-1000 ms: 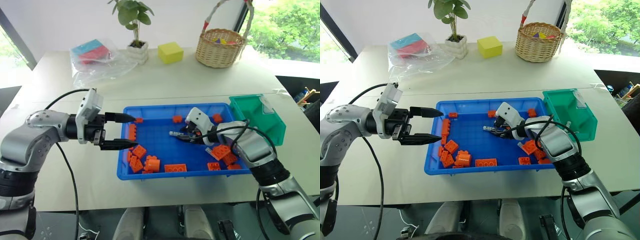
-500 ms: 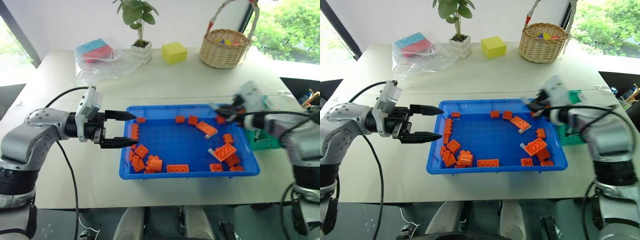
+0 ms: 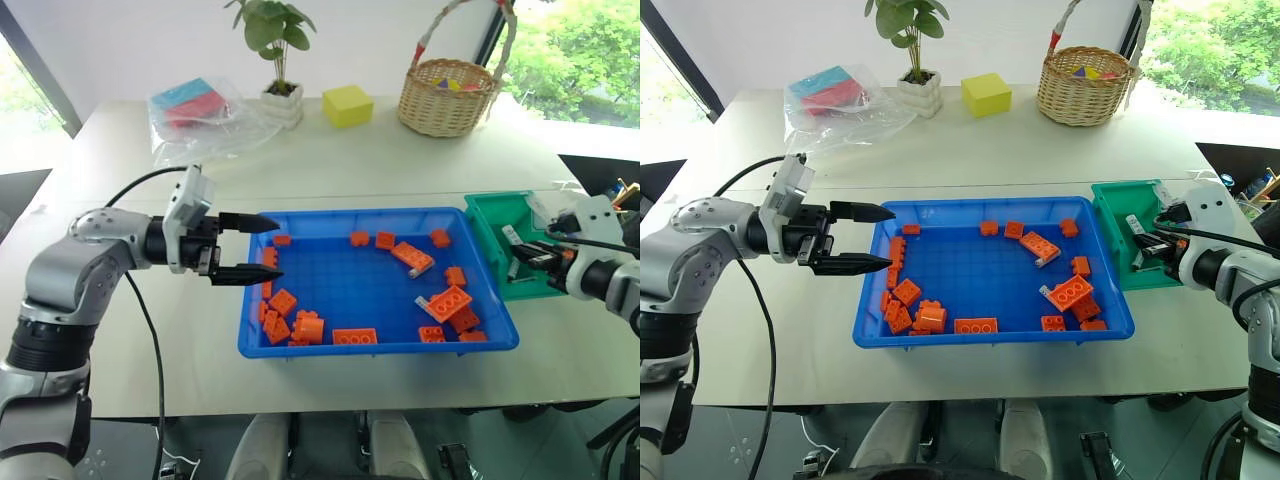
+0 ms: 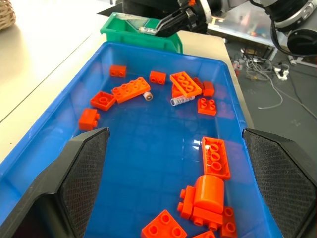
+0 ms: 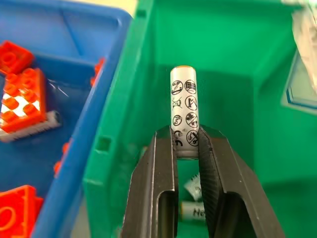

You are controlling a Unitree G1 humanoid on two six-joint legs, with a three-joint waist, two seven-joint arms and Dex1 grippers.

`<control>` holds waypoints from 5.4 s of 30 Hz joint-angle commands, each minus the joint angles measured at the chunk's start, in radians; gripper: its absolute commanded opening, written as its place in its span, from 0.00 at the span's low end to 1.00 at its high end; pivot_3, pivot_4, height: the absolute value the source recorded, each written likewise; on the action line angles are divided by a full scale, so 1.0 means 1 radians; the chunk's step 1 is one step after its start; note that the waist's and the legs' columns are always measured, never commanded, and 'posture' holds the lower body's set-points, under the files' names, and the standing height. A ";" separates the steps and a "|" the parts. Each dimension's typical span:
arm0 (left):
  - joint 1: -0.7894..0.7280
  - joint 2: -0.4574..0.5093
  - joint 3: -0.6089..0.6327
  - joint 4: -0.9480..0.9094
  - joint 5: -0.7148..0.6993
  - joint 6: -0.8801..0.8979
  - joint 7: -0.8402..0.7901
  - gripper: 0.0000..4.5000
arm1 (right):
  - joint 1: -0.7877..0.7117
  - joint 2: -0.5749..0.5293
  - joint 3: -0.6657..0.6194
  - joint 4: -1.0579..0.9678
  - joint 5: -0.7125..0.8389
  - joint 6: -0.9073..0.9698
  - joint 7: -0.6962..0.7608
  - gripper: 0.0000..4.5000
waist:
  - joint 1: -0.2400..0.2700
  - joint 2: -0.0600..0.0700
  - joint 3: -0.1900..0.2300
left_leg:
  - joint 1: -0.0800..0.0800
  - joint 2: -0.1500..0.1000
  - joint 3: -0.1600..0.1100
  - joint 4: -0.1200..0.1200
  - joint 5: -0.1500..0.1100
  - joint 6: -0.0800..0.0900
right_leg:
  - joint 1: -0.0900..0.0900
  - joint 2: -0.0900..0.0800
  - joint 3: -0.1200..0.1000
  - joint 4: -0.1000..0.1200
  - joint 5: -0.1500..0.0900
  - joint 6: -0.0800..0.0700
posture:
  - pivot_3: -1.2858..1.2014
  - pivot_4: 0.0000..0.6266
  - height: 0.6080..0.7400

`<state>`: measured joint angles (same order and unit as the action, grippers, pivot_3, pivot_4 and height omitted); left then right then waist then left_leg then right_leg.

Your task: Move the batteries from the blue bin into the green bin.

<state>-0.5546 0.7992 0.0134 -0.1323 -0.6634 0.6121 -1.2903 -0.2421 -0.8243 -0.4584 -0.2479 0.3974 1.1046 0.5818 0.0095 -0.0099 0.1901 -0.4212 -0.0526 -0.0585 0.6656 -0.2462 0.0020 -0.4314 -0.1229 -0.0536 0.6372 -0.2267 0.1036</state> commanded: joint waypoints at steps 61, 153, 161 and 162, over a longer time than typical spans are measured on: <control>0.044 0.000 0.063 -0.130 -0.047 0.020 0.096 1.00 | -0.486 -0.121 0.761 0.310 -0.203 -0.769 0.977 0.36 | -0.023 0.000 0.001 | 0.001 0.000 -0.001 0.000 0.000 0.000 | 0.003 0.000 0.000 -0.004 0.000 0.001 | 0.52 0.24 0.71; -0.055 -0.047 0.002 -0.080 -0.022 0.009 0.027 1.00 | -0.356 -0.067 0.349 0.037 -0.012 -0.067 0.141 0.84 | -0.019 0.000 0.001 | 0.001 0.000 -0.001 0.000 -0.001 0.001 | 0.003 0.000 -0.001 -0.005 0.001 0.001 | 0.52 0.24 0.71; -0.042 -0.048 0.012 -0.099 -0.029 0.015 0.045 1.00 | -0.342 0.086 0.528 -0.046 -0.051 0.014 0.026 0.99 | -0.012 0.000 0.001 | 0.000 -0.001 -0.002 0.000 -0.001 0.001 | 0.003 0.000 -0.001 -0.005 0.001 0.001 | 0.52 0.24 0.71; -0.041 -0.047 0.013 -0.101 -0.030 0.016 0.047 1.00 | -0.342 0.088 0.534 -0.039 -0.056 0.010 0.022 0.99 | -0.012 0.000 0.001 | 0.000 -0.001 -0.002 0.000 -0.001 0.001 | 0.003 -0.001 0.000 -0.005 0.001 0.001 | 0.52 0.24 0.71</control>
<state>-0.5927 0.7438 0.0044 -0.2019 -0.6801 0.6286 -1.2461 -0.5771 -0.7313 0.0848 -0.2752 0.3589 1.1267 0.6180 -0.0027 -0.0099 0.1911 -0.4210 -0.0541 -0.0599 0.6662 -0.2470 0.0030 -0.4283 -0.1235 -0.0540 0.6325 -0.2259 0.1047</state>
